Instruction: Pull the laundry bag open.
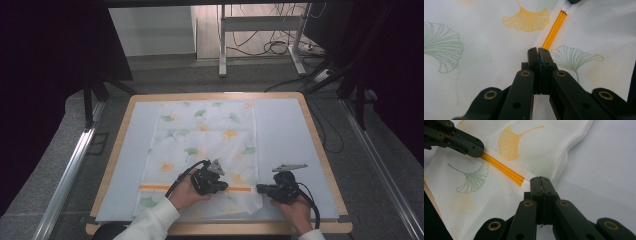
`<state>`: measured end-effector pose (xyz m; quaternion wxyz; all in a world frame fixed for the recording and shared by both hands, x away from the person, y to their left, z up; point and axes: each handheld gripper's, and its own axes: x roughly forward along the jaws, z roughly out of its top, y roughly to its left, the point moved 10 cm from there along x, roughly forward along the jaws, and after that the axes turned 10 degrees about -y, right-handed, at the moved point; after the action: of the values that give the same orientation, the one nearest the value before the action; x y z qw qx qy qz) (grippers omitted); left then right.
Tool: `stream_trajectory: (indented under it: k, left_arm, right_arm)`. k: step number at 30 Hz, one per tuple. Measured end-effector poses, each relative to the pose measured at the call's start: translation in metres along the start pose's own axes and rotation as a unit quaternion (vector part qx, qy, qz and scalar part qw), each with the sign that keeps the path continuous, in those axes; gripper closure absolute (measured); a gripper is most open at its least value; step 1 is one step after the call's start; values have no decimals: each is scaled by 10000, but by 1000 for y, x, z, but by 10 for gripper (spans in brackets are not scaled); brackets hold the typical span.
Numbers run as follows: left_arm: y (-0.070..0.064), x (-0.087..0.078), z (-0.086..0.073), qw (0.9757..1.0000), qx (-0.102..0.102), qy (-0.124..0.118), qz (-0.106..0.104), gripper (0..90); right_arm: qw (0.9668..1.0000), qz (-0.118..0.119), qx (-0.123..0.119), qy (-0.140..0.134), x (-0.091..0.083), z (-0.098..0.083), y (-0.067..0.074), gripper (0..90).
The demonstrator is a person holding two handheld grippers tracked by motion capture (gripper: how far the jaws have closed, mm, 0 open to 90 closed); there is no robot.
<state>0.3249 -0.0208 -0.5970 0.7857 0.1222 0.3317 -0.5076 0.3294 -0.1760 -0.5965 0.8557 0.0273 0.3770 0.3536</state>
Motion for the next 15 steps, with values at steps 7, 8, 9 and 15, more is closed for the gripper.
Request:
stream_trajectory:
  k: [7, 8, 9, 15]
  left_arm:
    - [2, -4, -3, 10000, -9, 29, 46, 900]
    - [2, -5, -4, 10000, -25, 35, 50, 900]
    - [3, -6, -4, 10000, -28, 43, 57, 900]
    - [4, -8, -6, 9999, -25, 69, 74, 900]
  right_arm:
    - [10000, 11, 9, -14, 0, 0, 0, 897]
    - [10000, 11, 9, -15, 0, 0, 0, 897]
    - [10000, 12, 10, -15, 0, 0, 0, 897]
    - [10000, 13, 9, -26, 0, 0, 0, 897]
